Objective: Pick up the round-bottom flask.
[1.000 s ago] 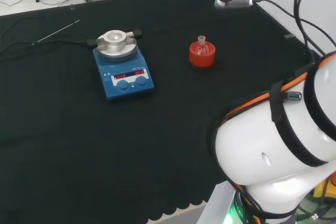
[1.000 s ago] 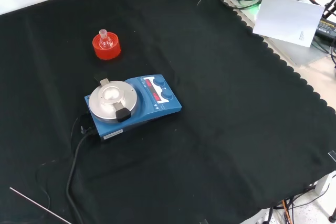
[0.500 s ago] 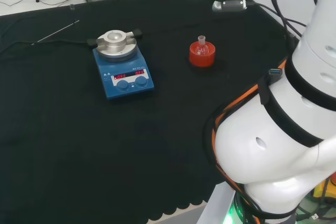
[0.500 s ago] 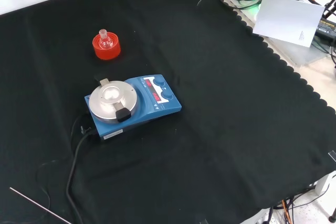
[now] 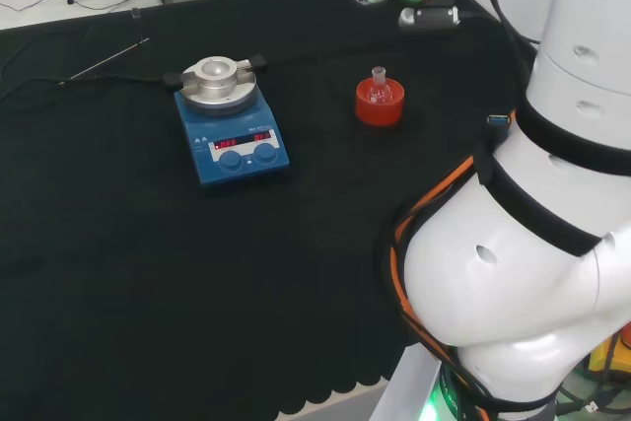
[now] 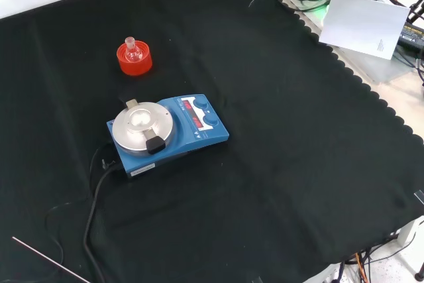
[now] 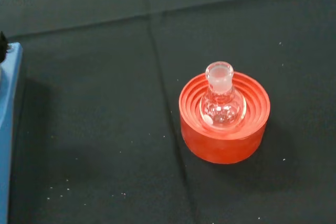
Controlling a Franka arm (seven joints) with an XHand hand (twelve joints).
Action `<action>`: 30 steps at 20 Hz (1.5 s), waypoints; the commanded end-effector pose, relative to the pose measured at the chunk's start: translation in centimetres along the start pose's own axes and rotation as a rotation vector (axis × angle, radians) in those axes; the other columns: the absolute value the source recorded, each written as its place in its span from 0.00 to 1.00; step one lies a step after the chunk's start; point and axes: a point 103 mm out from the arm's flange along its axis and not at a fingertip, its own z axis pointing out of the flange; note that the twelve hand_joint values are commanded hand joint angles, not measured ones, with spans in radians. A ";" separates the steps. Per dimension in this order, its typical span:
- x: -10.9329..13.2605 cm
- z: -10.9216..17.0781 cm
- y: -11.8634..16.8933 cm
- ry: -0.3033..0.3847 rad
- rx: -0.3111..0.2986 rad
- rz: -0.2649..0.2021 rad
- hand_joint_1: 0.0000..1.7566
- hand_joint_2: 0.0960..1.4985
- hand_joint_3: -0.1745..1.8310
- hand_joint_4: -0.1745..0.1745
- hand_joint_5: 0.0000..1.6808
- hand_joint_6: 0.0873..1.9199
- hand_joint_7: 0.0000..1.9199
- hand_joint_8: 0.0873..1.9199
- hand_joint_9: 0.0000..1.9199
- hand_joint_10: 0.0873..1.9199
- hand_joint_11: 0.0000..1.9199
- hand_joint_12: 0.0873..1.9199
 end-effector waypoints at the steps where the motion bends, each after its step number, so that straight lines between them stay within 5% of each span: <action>1: -1.5 3.2 4.0 0.048 -0.021 0.004 0.26 0.76 0.20 0.46 0.28 0.00 0.11 0.23 0.14 0.29 0.00 0.62; 5: -1.7 4.4 4.6 0.050 -0.022 0.004 0.42 0.58 0.30 0.45 0.28 0.00 0.12 0.26 0.16 0.29 0.00 0.64; 10: -1.8 5.2 5.4 0.032 -0.018 -0.002 0.48 0.41 0.46 0.44 0.30 0.00 0.12 0.27 0.18 0.30 0.00 0.66; 30: -3.5 9.3 7.5 0.040 0.022 0.026 0.50 0.38 0.48 0.44 0.41 0.00 0.15 0.29 0.21 0.31 0.01 0.70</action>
